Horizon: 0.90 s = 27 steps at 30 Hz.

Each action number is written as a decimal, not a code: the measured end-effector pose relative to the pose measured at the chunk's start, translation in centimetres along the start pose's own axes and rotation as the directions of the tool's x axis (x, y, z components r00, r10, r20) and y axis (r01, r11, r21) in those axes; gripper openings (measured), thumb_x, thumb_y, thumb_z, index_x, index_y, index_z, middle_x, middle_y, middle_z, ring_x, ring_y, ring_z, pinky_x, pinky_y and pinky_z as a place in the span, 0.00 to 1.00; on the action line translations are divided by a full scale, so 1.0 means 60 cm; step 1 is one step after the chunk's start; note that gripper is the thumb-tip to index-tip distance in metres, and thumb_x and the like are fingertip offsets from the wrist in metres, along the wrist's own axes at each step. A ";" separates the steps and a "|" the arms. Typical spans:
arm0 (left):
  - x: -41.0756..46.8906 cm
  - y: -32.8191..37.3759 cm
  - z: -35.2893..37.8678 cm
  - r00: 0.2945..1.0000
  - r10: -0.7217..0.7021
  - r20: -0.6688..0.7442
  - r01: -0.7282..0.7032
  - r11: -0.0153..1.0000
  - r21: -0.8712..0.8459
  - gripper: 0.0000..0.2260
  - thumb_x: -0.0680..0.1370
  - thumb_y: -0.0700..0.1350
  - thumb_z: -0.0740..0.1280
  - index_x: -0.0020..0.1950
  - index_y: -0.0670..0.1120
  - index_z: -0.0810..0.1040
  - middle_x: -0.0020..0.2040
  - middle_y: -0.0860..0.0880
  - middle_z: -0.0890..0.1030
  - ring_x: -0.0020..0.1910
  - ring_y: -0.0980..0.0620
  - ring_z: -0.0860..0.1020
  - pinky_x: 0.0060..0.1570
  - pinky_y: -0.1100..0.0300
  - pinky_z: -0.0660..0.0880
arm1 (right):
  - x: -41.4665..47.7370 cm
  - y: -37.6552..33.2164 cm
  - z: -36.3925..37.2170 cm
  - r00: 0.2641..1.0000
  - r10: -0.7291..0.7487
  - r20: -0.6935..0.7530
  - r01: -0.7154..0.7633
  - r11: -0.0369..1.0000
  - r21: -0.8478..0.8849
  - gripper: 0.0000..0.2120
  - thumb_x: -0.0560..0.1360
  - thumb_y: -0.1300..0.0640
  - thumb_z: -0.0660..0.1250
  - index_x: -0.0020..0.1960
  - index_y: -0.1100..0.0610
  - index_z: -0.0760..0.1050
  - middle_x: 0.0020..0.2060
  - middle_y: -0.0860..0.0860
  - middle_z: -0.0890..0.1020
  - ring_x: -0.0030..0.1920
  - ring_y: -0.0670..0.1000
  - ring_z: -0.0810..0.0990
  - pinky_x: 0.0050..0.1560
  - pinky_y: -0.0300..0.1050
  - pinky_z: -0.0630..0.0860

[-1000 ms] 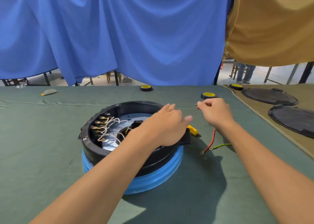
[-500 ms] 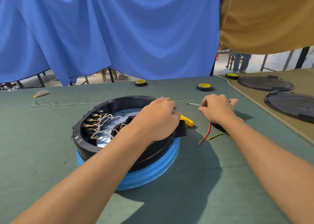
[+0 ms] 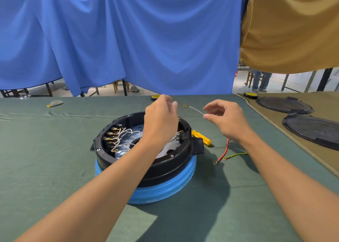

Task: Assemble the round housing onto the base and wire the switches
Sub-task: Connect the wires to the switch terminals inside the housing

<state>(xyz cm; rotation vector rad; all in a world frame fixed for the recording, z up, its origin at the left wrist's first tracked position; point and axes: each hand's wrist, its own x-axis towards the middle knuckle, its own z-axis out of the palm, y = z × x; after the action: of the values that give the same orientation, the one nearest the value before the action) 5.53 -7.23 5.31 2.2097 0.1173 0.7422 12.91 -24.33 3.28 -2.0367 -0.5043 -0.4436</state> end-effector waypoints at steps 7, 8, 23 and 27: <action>0.003 -0.001 -0.026 0.971 -0.237 0.002 0.216 0.883 -0.416 0.11 0.80 0.42 0.68 0.38 0.53 0.80 0.37 0.51 0.84 0.43 0.52 0.83 0.55 0.52 0.80 | -0.018 -0.063 -0.001 0.991 -0.078 0.108 0.073 0.996 0.052 0.05 0.71 0.65 0.73 0.45 0.57 0.81 0.39 0.51 0.84 0.43 0.51 0.82 0.48 0.41 0.79; 0.004 -0.005 -0.031 0.966 -0.257 0.016 0.237 0.861 -0.451 0.09 0.79 0.42 0.69 0.40 0.52 0.81 0.37 0.50 0.84 0.43 0.51 0.83 0.53 0.54 0.80 | -0.019 -0.068 0.000 0.989 -0.084 0.122 0.080 0.996 0.041 0.05 0.71 0.65 0.73 0.45 0.57 0.81 0.39 0.51 0.84 0.43 0.51 0.83 0.49 0.44 0.79; 0.014 -0.050 -0.108 0.983 -0.165 -0.080 0.111 0.883 -0.456 0.06 0.74 0.39 0.75 0.44 0.45 0.79 0.37 0.46 0.85 0.34 0.53 0.84 0.36 0.64 0.79 | -0.010 -0.181 0.081 0.944 -0.195 0.268 0.214 0.976 -0.044 0.02 0.75 0.57 0.70 0.48 0.53 0.80 0.37 0.46 0.84 0.33 0.44 0.82 0.43 0.37 0.75; 0.023 -0.076 -0.126 0.985 -0.158 -0.067 0.112 0.890 -0.442 0.04 0.75 0.40 0.74 0.45 0.44 0.79 0.34 0.47 0.85 0.33 0.52 0.84 0.38 0.59 0.80 | -0.003 -0.204 0.115 0.938 -0.196 0.284 0.237 0.965 -0.114 0.05 0.76 0.56 0.69 0.42 0.48 0.79 0.34 0.46 0.83 0.46 0.53 0.79 0.51 0.46 0.74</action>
<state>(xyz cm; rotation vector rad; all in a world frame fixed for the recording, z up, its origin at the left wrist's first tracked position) 3.24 1.31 6.67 1.7170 0.1387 0.7225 7.13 -12.74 8.77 -2.2072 -0.8937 -0.3414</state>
